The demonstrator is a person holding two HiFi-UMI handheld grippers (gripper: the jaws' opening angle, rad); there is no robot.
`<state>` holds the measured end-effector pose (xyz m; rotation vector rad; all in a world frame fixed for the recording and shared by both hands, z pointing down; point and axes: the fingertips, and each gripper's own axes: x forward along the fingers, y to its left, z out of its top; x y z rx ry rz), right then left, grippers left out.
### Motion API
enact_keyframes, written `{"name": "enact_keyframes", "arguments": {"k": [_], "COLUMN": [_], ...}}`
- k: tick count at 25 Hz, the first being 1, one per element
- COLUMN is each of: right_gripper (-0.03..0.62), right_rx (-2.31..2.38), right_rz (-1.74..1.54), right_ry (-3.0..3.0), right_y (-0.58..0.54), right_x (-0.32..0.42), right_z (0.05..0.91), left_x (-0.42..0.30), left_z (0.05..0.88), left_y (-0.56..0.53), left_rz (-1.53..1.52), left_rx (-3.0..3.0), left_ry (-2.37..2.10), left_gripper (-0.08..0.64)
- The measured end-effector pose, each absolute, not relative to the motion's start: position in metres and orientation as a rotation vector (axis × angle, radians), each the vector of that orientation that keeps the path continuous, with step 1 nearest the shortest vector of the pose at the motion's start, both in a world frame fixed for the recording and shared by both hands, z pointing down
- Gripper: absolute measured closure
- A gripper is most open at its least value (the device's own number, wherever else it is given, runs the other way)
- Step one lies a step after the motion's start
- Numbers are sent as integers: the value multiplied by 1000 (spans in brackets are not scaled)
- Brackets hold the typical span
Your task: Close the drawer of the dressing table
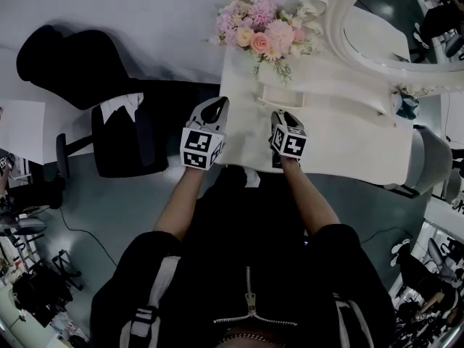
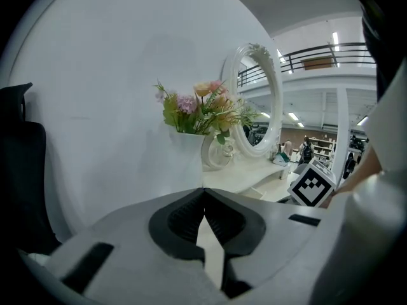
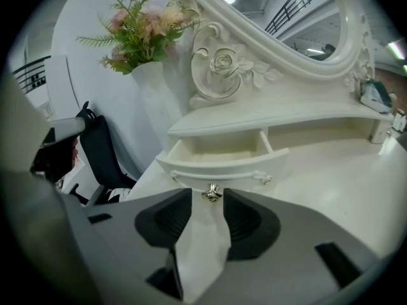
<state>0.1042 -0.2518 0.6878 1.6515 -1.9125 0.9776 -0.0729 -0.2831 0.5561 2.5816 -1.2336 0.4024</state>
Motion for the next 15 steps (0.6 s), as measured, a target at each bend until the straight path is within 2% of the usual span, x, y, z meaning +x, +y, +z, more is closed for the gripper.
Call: {"name": "enact_keyframes", "arguments": {"k": [5, 15], "right_gripper": [483, 487], "right_rx": [1687, 1646], "right_rz": [970, 983], "right_ry": [-1891, -1892], "right_y": [-252, -254], "right_x": [109, 107], "right_z": [692, 698], "left_x": [-80, -80], "left_z": [559, 561], "left_y": [-284, -284], "left_rz": [409, 412], "left_rx": [2563, 2556], "left_ry": [-1252, -1260], "left_gripper": [560, 560]}}
